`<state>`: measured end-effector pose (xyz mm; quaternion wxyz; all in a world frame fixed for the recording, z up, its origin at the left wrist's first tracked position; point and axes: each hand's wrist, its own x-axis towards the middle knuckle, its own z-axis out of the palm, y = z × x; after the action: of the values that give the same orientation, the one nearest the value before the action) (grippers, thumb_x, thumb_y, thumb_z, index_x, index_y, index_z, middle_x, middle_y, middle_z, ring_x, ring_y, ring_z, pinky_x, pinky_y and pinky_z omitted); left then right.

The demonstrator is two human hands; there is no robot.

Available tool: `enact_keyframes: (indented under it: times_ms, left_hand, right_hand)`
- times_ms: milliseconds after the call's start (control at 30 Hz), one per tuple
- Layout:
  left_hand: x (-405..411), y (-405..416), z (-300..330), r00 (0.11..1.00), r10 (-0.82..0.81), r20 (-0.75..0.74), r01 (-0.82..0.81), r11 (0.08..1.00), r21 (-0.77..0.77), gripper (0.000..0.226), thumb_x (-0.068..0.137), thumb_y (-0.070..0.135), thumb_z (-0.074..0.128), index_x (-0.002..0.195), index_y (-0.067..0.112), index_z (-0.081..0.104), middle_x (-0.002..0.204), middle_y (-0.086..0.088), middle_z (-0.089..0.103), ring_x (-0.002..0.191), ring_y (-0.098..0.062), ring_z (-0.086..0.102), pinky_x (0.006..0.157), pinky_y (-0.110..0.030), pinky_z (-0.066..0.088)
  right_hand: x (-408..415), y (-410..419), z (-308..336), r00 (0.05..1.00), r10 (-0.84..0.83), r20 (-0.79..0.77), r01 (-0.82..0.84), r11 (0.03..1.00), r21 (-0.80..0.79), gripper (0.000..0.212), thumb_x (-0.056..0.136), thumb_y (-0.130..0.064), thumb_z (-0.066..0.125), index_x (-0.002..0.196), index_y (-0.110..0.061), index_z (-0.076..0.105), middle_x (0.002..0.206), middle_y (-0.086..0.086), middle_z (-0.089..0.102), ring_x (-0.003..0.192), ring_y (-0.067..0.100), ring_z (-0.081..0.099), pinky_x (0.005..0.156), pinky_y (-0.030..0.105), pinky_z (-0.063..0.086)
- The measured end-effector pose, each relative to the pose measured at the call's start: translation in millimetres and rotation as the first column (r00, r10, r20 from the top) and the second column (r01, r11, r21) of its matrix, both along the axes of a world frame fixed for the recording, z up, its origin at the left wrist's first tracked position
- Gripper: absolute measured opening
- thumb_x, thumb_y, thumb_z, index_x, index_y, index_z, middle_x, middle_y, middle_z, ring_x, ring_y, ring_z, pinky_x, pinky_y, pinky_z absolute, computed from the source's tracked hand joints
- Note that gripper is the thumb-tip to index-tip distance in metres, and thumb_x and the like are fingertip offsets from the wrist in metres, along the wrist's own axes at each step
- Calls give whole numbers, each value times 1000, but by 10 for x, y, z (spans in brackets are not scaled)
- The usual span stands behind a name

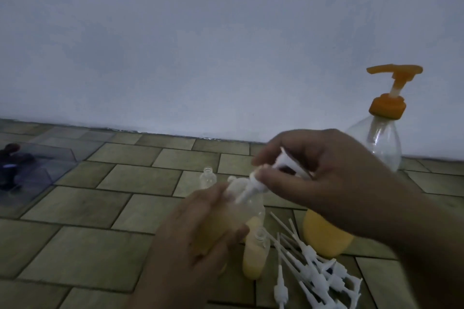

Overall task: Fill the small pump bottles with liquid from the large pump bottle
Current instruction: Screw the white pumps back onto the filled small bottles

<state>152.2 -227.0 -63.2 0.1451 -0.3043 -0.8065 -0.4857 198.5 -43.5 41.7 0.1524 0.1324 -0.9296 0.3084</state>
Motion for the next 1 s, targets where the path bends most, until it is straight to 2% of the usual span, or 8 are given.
enact_keyframes:
  times_ms: [67,133,233,300,433,567,800,1000]
  left_hand:
    - [14,69,4,989,-75,129,57,989,140,55,65,63,59,118,63,44,112,31,58,100,6,58,70,-21,53]
    - [2,103,18,957,-150,249,85,963,256,47,65,54,67,111,54,57,104,22,67,96,0,64,71,-22,54]
    - [-5,120,60,890,-254,379,99,919,381,37,66,41,69,102,48,67,98,13,72,92,-5,67,71,-21,53]
    - [15,141,88,870,-295,394,129,910,395,40,64,42,72,103,45,68,99,8,73,93,-10,67,75,-28,56]
    - [79,192,103,843,-337,420,130,884,448,37,67,32,68,104,37,71,97,8,74,94,-7,68,76,-18,53]
    - [107,226,169,822,-368,434,127,862,490,30,74,31,75,100,44,69,93,8,74,89,-3,68,67,-11,49]
    - [109,218,159,799,-402,448,151,855,497,44,66,31,69,110,32,67,99,11,73,96,-2,66,72,-11,49]
    - [122,164,145,793,-408,452,176,864,471,56,46,51,72,102,49,67,103,10,72,102,-7,65,81,-19,52]
  right_hand:
    - [-95,-80,-107,996,-91,-24,86,983,-163,37,73,-58,56,75,-23,68,71,-2,66,59,10,60,53,15,49]
    - [-151,-36,-155,988,-57,145,121,867,-483,41,75,-60,58,86,-23,71,85,-4,71,76,7,66,73,24,55]
    - [-151,-56,-124,964,228,136,34,402,-915,33,79,-19,65,111,-14,65,107,7,71,102,19,66,90,33,52]
    - [-166,-141,-191,982,170,82,5,414,-910,42,69,-8,66,111,-11,64,100,9,72,97,20,68,83,29,55]
    - [-177,-197,-288,986,-113,119,160,517,-841,55,50,-31,79,100,-13,68,82,9,69,77,19,68,73,29,54]
    - [-101,-167,-250,989,108,99,72,226,-971,42,66,-9,62,108,-6,65,101,11,72,97,23,68,86,32,54]
    - [-209,-255,-348,991,18,134,131,110,-985,53,49,-4,74,99,-7,58,82,11,65,81,25,64,76,34,55]
    - [-118,-233,-299,981,148,125,116,69,-991,59,58,2,67,115,-8,57,90,15,70,86,24,69,76,33,58]
